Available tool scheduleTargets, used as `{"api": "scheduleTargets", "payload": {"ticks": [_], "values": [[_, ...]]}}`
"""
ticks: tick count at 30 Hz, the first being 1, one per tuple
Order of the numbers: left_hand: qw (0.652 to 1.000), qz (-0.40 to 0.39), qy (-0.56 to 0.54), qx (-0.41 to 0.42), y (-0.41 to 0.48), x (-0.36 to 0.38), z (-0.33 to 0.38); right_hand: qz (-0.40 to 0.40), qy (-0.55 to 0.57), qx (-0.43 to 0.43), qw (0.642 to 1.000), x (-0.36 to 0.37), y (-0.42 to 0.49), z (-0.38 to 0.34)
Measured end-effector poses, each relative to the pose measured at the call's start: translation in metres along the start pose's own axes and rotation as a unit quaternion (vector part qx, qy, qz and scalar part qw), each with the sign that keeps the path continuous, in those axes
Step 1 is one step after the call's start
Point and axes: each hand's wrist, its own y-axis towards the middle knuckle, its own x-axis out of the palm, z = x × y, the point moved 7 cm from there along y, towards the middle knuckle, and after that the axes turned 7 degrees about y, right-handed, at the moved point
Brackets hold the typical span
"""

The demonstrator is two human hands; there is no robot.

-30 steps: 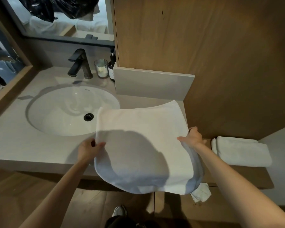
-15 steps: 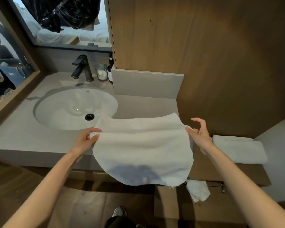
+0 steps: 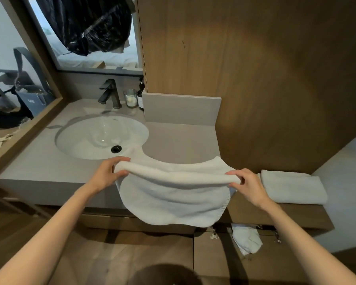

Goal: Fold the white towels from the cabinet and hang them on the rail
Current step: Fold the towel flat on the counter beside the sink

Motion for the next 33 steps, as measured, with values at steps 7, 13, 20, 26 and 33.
{"api": "scheduleTargets", "payload": {"ticks": [7, 13, 20, 26, 33], "values": [[0.981, 0.081, 0.148, 0.092, -0.004, -0.044, 0.029, 0.100, -0.120, -0.050, 0.986, -0.043, -0.013, -0.053], [0.975, 0.158, 0.120, 0.101, 0.002, -0.098, 0.059, 0.192, -0.097, -0.071, 0.974, -0.081, -0.030, -0.114], [0.967, 0.225, 0.018, 0.115, 0.003, -0.150, 0.100, 0.174, 0.130, -0.023, 0.976, -0.097, -0.043, -0.142], [0.961, 0.239, -0.010, 0.135, 0.018, -0.163, 0.112, 0.169, 0.213, 0.027, 0.962, -0.096, -0.045, -0.143], [0.955, 0.260, -0.010, 0.145, 0.058, -0.178, 0.124, 0.228, 0.366, 0.060, 0.900, -0.103, -0.007, -0.141]]}}
